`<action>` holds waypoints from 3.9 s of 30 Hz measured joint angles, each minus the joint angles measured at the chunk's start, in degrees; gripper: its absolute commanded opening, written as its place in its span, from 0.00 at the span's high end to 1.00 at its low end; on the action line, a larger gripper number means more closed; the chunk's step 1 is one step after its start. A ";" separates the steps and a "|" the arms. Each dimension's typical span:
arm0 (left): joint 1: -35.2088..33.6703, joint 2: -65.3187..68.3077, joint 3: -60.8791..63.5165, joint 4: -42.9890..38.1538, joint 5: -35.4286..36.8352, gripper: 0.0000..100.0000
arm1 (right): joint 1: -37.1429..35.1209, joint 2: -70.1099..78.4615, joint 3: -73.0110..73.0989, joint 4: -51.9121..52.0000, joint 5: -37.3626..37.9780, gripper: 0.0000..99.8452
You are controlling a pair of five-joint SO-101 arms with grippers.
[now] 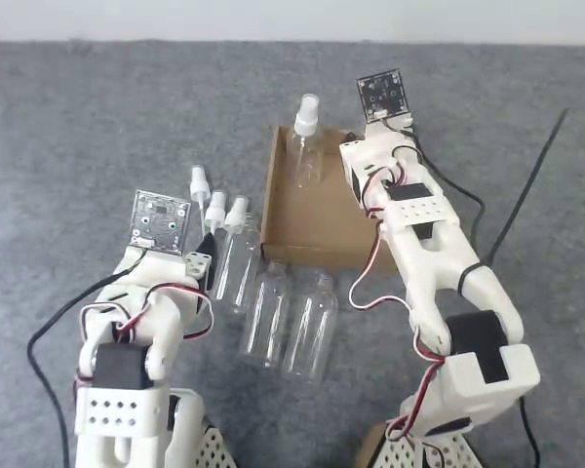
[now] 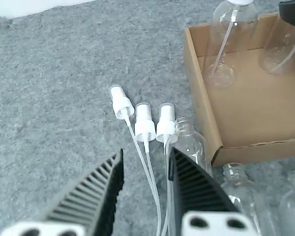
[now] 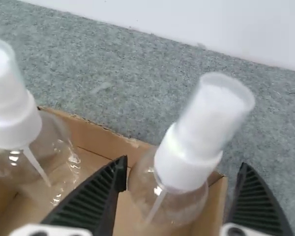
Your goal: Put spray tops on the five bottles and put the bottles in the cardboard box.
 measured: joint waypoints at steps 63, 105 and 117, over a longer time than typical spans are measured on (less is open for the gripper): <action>-15.74 0.09 5.63 -5.89 -3.87 0.86 | -34.46 -45.98 28.22 52.66 -23.56 0.71; -16.00 0.09 5.63 -5.89 -3.08 0.86 | -28.92 -30.15 20.75 70.42 -23.47 0.99; -16.00 0.09 5.63 -5.89 -3.08 0.86 | 1.23 -48.35 20.75 84.13 -3.78 0.99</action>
